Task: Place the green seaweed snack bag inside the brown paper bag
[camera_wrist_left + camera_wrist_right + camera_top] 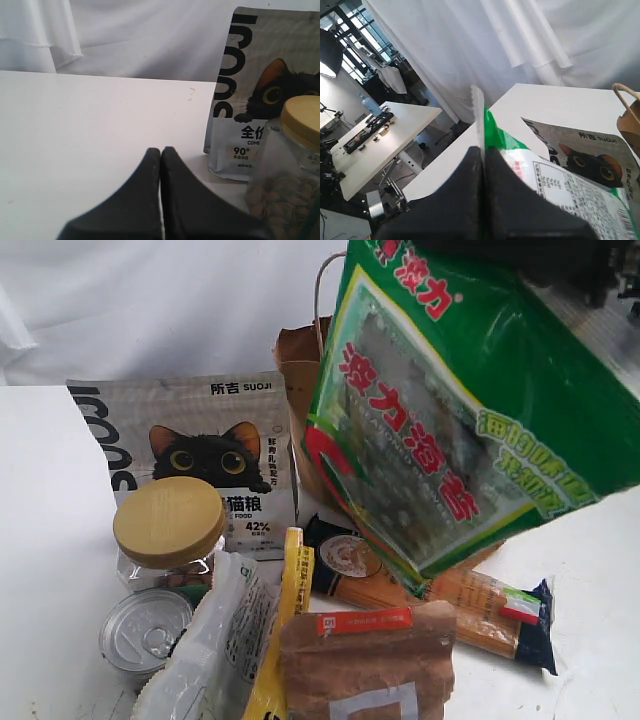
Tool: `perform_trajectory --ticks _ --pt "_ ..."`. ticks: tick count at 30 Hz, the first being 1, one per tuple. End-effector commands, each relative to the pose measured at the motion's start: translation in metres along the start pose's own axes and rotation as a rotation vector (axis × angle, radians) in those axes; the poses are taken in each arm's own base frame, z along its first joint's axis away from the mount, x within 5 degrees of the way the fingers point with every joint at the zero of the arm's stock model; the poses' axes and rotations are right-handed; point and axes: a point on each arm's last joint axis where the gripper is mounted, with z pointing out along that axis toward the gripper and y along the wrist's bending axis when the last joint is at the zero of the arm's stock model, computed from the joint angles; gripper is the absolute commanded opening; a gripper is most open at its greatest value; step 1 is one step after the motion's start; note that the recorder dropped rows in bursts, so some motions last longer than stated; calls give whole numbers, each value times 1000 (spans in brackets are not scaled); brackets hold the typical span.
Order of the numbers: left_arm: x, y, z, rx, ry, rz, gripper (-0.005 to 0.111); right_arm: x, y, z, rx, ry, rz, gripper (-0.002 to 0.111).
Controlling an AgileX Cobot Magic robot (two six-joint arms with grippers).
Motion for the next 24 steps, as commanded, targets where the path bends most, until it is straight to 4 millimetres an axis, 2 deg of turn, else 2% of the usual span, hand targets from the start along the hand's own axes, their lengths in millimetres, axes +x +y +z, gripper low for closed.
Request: perform_trajectory --ticks 1,5,14,19,24 --pt "1 0 0 6 -9 -1 1 -4 -2 -7 119 68 -18 0" --pt "1 0 0 6 -9 -1 1 2 -13 -11 258 168 -58 0" --pt "1 0 0 6 -9 -1 1 14 -27 -12 373 315 -86 0" --pt "1 0 0 6 -9 -1 1 25 -42 -1 398 410 -57 0" --pt "1 0 0 6 -9 -1 1 48 -65 14 431 493 0 0"
